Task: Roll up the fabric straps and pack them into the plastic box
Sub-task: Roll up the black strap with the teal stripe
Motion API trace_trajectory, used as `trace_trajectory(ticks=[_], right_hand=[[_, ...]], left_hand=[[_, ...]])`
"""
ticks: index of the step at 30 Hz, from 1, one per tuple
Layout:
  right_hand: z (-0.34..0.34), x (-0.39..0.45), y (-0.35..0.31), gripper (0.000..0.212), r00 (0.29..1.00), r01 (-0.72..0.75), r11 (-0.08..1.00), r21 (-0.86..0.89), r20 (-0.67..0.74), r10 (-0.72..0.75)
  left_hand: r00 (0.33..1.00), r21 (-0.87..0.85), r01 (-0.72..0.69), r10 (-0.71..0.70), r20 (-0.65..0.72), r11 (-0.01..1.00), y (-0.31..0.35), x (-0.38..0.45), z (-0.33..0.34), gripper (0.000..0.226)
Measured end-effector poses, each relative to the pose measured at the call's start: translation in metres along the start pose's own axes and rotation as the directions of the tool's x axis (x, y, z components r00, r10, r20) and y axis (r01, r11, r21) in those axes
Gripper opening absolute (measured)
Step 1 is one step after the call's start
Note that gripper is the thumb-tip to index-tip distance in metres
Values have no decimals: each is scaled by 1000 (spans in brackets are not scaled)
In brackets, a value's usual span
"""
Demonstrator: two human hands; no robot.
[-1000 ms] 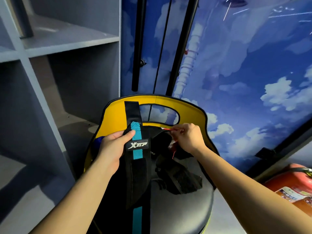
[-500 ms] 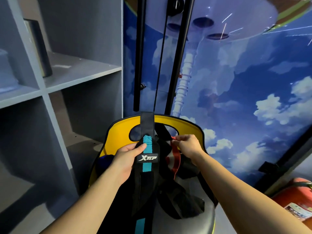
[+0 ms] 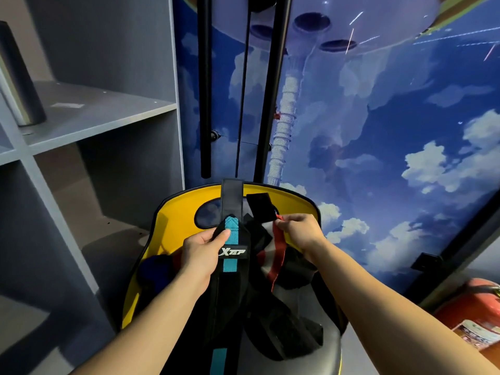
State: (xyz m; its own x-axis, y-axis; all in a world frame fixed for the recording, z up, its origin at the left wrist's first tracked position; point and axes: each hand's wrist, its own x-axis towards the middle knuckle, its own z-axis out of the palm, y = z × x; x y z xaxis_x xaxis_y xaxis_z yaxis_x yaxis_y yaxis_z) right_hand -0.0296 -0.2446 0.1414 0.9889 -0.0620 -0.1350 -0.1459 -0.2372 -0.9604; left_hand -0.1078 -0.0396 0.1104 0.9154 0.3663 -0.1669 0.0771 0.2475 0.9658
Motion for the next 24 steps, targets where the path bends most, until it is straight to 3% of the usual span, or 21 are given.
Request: trace_trajectory(ticks=[7,14,17,24], right_hand=[[-17,18,-2,10,986,-13,999,36,-164,19],[-18,15,-14,12,996,67,998,5,-65,-66],[-15,14,-19,11,995,64,997,49,-81,-60],[-39,7,-83,11,961,251,957,142,-154,-229]], left_hand=[[993,-29,19,-22,-113,999,-15,10,3,14],[997,46,65,-63,-37,997,-18,8,11,14],[997,64,69,-67,-32,996,-9,8,16,18],[998,114,16,-9,-66,993,19,6,21,16]])
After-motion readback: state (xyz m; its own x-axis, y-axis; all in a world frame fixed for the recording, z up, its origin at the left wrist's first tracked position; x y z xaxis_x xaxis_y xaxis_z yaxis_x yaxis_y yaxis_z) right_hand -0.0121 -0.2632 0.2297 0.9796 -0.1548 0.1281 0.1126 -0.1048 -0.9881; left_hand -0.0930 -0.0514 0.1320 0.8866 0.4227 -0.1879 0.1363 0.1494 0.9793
